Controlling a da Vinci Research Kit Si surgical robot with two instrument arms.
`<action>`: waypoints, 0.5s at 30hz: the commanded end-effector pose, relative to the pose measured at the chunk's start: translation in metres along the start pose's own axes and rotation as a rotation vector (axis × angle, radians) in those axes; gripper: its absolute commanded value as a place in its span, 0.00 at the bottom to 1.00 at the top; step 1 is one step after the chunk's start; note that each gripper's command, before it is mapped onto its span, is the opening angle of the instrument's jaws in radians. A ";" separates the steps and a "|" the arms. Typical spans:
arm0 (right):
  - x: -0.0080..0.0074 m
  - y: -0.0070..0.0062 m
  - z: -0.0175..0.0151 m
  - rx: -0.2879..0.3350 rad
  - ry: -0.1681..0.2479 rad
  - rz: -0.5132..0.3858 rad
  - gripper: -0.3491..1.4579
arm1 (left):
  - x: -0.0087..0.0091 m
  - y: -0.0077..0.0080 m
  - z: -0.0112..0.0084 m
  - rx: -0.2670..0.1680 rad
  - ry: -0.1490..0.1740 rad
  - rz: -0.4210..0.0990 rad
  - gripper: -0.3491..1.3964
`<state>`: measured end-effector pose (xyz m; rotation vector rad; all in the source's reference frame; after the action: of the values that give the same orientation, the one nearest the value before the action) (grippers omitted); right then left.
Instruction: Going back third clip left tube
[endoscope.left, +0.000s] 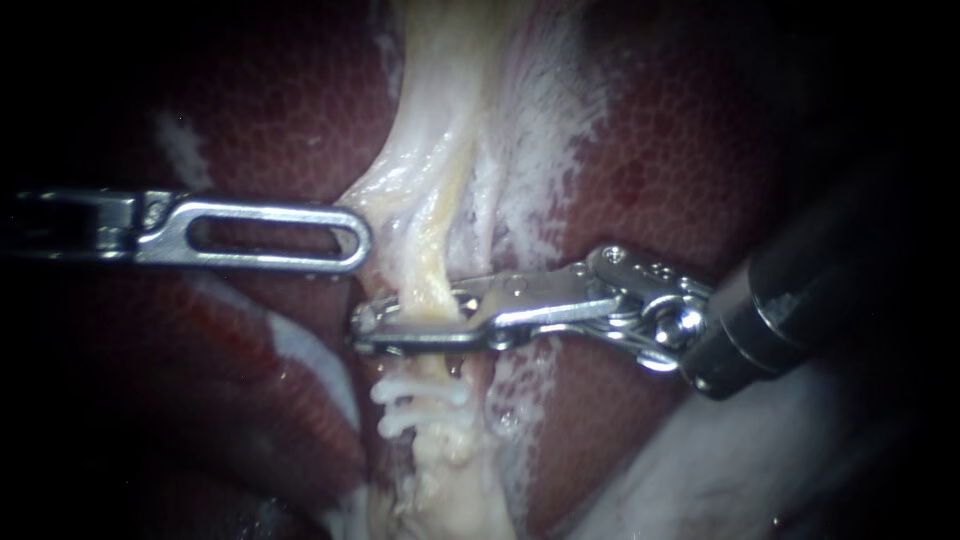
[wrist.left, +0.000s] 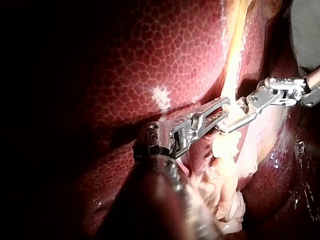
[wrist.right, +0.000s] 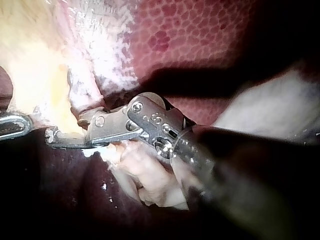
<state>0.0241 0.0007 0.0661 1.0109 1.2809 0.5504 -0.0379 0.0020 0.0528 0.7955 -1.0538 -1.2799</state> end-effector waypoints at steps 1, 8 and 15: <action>0.0000 0.0000 0.0000 0.002 0.001 0.003 0.00 | 0.0000 0.0000 0.0000 0.001 0.000 0.000 0.00; 0.0000 0.0000 0.0001 -0.006 -0.002 0.009 0.00 | -0.0001 -0.0001 -0.0001 -0.001 -0.002 -0.001 0.00; -0.0001 0.0001 0.0000 -0.039 -0.021 0.011 0.00 | -0.0001 -0.0001 -0.0001 -0.002 -0.002 -0.001 0.00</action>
<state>0.0241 0.0007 0.0662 0.9915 1.2405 0.5712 -0.0378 0.0021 0.0526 0.7941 -1.0540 -1.2818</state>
